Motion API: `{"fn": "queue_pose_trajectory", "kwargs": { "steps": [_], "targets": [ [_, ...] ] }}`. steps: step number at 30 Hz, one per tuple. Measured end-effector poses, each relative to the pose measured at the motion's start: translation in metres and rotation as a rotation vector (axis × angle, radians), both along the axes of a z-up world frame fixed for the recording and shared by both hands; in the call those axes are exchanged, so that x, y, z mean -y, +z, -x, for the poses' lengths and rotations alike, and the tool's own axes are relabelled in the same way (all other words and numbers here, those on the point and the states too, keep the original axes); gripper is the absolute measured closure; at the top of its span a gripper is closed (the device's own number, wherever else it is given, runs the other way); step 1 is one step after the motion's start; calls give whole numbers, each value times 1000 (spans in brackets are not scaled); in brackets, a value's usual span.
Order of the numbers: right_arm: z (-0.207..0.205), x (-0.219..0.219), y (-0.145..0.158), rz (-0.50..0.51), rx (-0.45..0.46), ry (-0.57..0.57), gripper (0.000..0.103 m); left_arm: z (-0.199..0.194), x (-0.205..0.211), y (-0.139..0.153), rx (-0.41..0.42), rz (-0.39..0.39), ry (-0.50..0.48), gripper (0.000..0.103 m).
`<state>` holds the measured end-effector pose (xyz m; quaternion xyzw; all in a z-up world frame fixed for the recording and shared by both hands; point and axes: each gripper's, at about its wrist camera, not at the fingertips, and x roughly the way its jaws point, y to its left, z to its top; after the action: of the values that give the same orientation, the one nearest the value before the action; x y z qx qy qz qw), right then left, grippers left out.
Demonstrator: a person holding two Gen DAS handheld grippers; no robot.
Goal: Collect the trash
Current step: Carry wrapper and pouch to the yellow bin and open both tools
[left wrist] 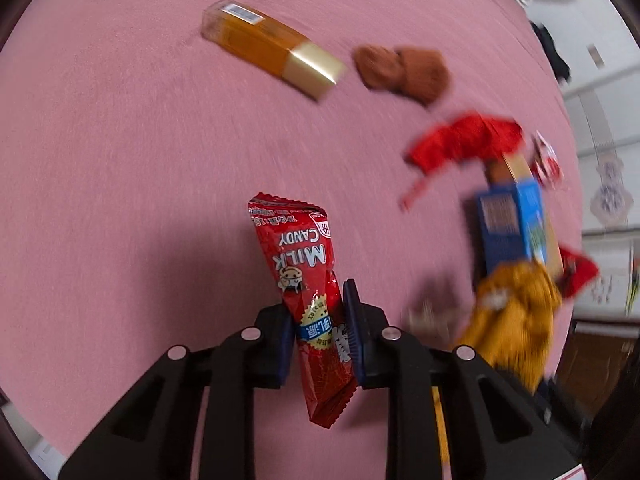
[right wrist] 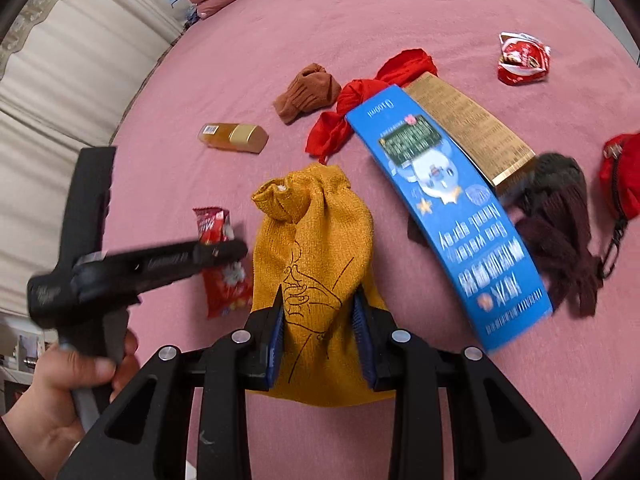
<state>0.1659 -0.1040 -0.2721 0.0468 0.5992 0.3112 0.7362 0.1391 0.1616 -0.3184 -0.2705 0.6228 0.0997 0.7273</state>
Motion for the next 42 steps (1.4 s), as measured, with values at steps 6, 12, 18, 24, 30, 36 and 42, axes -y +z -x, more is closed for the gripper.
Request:
{"fn": "queue_pose_trajectory", "kwargs": {
  "steps": [6,12,18,24,30,36,42],
  "targets": [
    [23,31,10,20,0,4,73,34,72,28,-2,-39,-175,80],
    [43,89,24,7,-15,-44,73,47,124,56,8,-63,-307,80],
    [56,163,44,-11,-7,-108,73,63,191,82,34,-48,-391,80],
    [64,241,64,-15,29,-155,73,61,274,101,62,-32,-471,80],
    [65,324,69,-12,34,-238,73,51,363,107,74,-16,-579,80],
    [65,407,66,2,34,-337,72,37,450,103,67,9,-690,79],
    [63,481,63,12,34,-440,72,21,531,100,67,23,-802,79]
  ]
}}
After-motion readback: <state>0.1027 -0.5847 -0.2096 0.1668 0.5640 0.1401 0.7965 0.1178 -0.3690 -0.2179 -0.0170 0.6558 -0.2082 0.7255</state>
